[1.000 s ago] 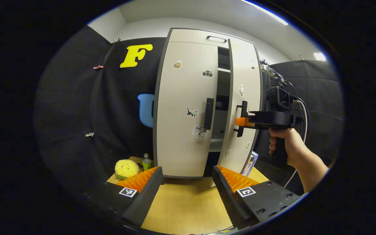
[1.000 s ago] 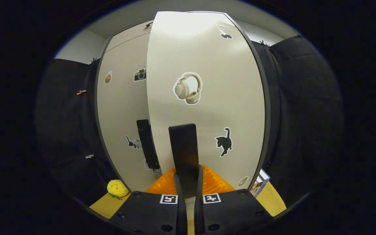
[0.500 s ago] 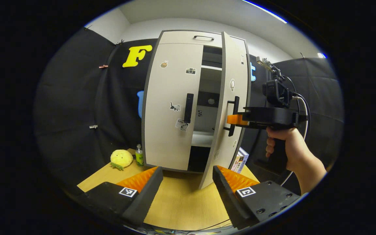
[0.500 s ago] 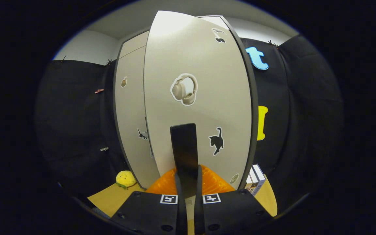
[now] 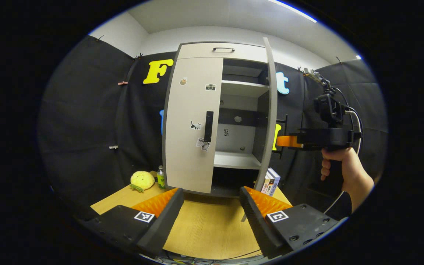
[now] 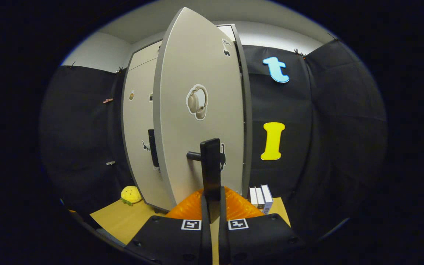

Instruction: Open the right door of the double-door shoe cabinet with the right hand, and open the left door with the left hand.

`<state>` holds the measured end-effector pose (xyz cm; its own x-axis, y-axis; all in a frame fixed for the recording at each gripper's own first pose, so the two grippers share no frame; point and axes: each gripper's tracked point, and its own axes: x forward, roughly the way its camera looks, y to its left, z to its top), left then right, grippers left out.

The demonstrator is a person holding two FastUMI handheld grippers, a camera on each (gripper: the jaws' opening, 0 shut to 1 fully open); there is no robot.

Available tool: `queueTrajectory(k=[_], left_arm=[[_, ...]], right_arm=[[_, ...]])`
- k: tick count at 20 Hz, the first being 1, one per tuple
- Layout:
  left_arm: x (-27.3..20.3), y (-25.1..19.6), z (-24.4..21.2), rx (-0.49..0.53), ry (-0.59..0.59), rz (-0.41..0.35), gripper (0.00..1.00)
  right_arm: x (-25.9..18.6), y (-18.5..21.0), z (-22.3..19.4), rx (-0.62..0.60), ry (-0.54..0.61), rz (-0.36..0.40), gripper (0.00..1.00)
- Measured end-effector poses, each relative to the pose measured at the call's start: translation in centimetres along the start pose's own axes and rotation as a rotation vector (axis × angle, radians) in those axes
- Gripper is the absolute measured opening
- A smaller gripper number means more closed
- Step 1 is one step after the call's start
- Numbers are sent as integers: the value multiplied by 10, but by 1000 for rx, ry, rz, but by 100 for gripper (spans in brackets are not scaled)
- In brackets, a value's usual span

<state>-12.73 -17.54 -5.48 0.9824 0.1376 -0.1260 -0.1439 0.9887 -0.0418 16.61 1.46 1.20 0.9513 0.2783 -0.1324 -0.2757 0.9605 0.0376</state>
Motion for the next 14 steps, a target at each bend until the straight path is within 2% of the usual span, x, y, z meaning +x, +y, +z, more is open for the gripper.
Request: queueTrajectory(k=[4, 5, 6, 7, 10, 14], left_arm=[[-3, -3, 3, 13, -4, 1, 95], [-3, -1, 1, 16, -3, 2, 92], [-1, 1, 2, 18, 0, 1, 95], [0, 3, 1, 20, 4, 0, 95], [10, 11, 2, 30, 13, -5, 95], [35, 35, 4, 38, 29, -15, 95]], right_arm=[[-4, -41, 0, 29, 3, -142, 10], [-8, -28, -1, 95, 12, -102, 6], [-1, -8, -9, 164, 38, -50, 7], [-6, 0, -10, 172, 39, -59, 10], [-7, -2, -16, 103, 22, -109, 10], [-10, -1, -20, 112, 33, -130, 10]])
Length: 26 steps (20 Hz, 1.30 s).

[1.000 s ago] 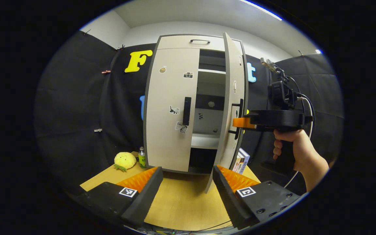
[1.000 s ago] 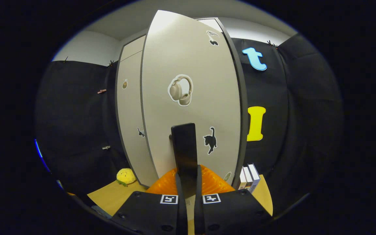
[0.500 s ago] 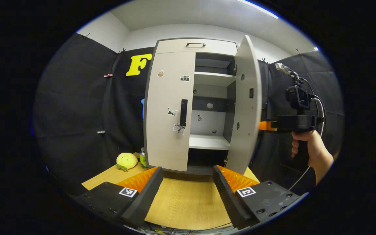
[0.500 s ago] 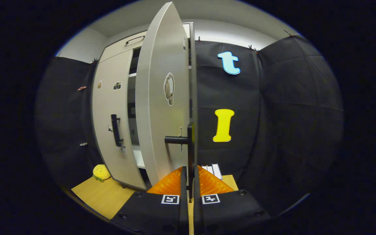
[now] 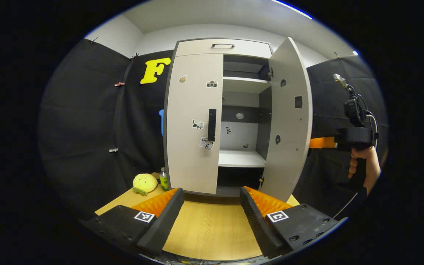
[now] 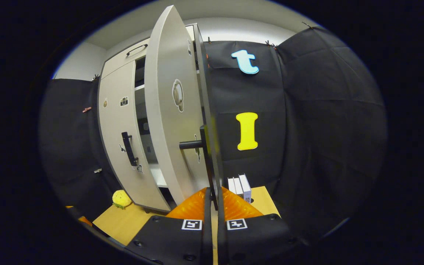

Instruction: Open the right door of the double-door shoe cabinet with the right hand, and open the left door with the left hand.

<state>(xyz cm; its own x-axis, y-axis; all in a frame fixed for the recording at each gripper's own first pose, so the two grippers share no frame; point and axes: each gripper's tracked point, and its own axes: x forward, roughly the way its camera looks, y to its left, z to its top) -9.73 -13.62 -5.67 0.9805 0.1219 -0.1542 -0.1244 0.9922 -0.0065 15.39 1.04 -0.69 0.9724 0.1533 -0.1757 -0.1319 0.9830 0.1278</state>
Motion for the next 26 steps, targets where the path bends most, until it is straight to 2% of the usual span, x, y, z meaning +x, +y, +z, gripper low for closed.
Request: queueTrajectory(k=[2, 5, 11, 19, 21, 23, 26], left_arm=[[16, 14, 1, 16, 10, -5, 95], [45, 39, 6, 20, 8, -17, 95], [98, 83, 24, 2, -10, -58, 95], [143, 123, 37, 41, -47, -134, 95], [149, 131, 34, 57, -42, -131, 95], [156, 133, 35, 62, -35, -131, 95], [166, 128, 45, 49, -56, -122, 95]], right_arm=[[-13, -1, 0, -30, -16, -20, 6], [-33, 5, 0, -75, -36, -44, 5], [-51, 61, 10, -60, -80, -48, 5], [-21, 135, -19, -48, -61, -51, 5], [-11, 146, -25, -48, -47, -45, 9], [1, 152, -31, -34, -36, -43, 17], [19, 162, -36, -18, -27, 3, 70]])
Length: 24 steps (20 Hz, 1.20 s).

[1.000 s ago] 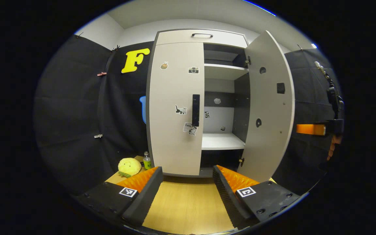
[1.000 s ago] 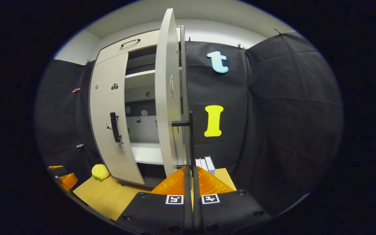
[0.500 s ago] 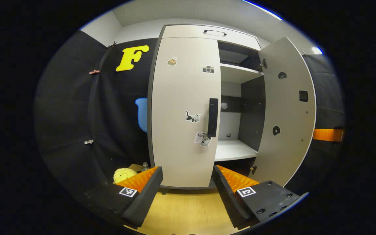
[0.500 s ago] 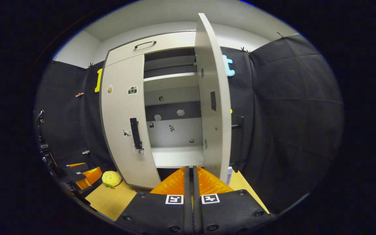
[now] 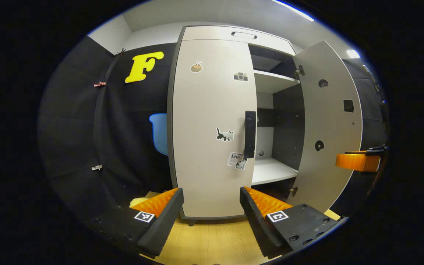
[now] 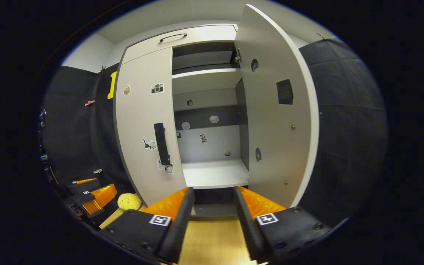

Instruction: Open the right door of the double-door shoe cabinet with the right hand, and open the left door with the left hand.

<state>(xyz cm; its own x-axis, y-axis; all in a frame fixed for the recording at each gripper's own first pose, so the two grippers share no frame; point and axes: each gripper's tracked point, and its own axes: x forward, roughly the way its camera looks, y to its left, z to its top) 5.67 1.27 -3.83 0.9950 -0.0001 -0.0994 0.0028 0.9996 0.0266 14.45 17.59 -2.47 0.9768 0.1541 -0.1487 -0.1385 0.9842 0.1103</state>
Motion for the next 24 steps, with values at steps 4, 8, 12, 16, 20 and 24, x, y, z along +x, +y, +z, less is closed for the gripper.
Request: queueTrajectory(k=[4, 8, 12, 16, 20, 24], left_arm=[[29, -28, 9, -74, 4, -33, 95], [71, -50, 28, -82, -11, -50, 95], [110, -72, 61, -45, -60, -63, 94], [144, -89, 83, -14, -82, -68, 92], [170, -92, 83, -20, -54, -29, 88], [185, -93, 77, -36, -15, -9, 69]], right_arm=[[17, -10, 0, -65, -12, 4, 99], [26, -20, 1, -55, -29, 9, 98], [32, -20, -5, -41, -27, 24, 99], [36, -21, -11, -51, -23, 41, 99], [39, -26, -7, -23, -38, 51, 99], [40, -24, -12, -27, -34, 73, 99]])
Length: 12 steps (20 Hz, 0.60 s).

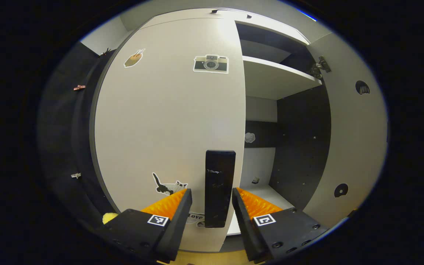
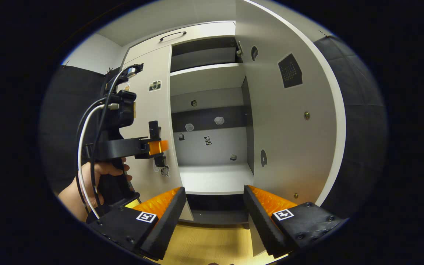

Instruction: Open the right door of the double-door shoe cabinet with the right hand, and open the left door with the left hand.

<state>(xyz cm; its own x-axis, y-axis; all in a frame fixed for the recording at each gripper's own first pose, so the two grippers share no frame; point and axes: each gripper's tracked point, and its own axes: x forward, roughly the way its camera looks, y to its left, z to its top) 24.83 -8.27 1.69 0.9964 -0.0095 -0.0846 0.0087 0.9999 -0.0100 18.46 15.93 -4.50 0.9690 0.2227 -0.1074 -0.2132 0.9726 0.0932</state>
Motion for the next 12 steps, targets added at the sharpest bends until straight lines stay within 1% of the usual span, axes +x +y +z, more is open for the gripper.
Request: queueTrajectory(k=[1, 2, 3, 6, 7, 9, 12], left_arm=[[2, 0, -2, -4, 4, 1, 65], [4, 0, -2, -3, 6, 0, 64], [4, 1, -3, 2, 6, 10, 57], [4, -5, -1, -9, 5, 1, 47], [5, -5, -2, -5, 5, 9, 38], [3, -5, -2, 18, -1, 12, 35], [3, -5, -6, 22, 5, -3, 29]], right_arm=[[0, 1, -2, 3, 5, 7, 99], [1, 2, -3, 12, 11, 15, 99], [2, 2, -5, 21, 16, 22, 99], [3, 4, -9, 32, 27, 32, 98], [4, 4, -10, 29, 32, 35, 98], [2, 5, -12, 23, 38, 41, 99], [0, 7, -13, 20, 40, 51, 99]])
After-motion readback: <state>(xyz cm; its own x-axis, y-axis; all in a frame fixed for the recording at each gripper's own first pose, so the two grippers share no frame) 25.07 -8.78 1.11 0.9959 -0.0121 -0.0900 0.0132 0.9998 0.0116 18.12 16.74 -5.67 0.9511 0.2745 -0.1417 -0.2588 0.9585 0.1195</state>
